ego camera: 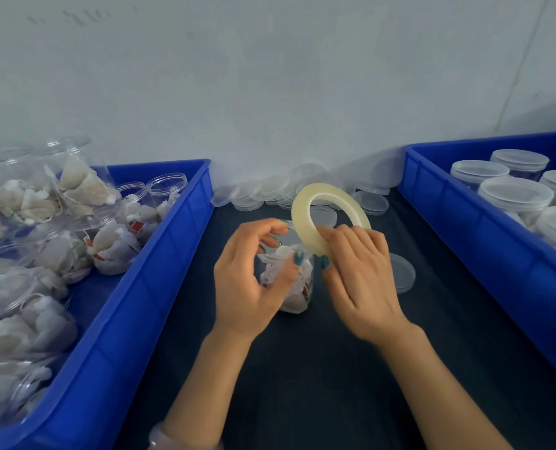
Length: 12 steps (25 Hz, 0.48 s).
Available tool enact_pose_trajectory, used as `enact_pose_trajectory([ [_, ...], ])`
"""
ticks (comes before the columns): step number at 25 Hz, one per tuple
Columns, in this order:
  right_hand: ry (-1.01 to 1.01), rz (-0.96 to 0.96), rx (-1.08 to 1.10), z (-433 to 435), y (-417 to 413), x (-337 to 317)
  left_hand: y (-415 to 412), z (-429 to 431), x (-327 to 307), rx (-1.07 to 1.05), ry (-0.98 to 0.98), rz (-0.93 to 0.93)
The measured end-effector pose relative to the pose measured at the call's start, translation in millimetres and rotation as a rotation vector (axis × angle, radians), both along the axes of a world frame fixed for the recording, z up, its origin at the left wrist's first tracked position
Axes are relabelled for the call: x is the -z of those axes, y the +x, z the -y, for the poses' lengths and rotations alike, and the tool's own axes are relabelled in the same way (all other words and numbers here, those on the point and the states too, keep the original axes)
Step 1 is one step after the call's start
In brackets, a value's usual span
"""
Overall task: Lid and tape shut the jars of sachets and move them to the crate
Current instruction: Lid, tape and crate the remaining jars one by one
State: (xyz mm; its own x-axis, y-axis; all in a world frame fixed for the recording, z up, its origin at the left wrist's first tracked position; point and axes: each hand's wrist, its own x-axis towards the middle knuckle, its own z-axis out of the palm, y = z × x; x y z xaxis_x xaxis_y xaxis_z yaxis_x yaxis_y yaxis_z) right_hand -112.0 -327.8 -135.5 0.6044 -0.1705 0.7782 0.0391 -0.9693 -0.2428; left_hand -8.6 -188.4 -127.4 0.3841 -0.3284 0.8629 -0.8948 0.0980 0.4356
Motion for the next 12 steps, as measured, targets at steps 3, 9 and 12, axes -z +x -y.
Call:
enact_pose_trajectory([
  [3,-0.084,-0.027,0.015,-1.4,1.8,1.8,1.8,0.9,1.6,-0.103,0.046,0.122],
  [9,-0.254,0.094,0.237,6.6,2.0,3.6,10.5,-8.1,0.2,-0.234,0.105,0.357],
  [12,-0.268,0.149,0.403,13.5,-0.1,4.7,9.9,-11.9,-4.6,-0.229,0.109,0.360],
])
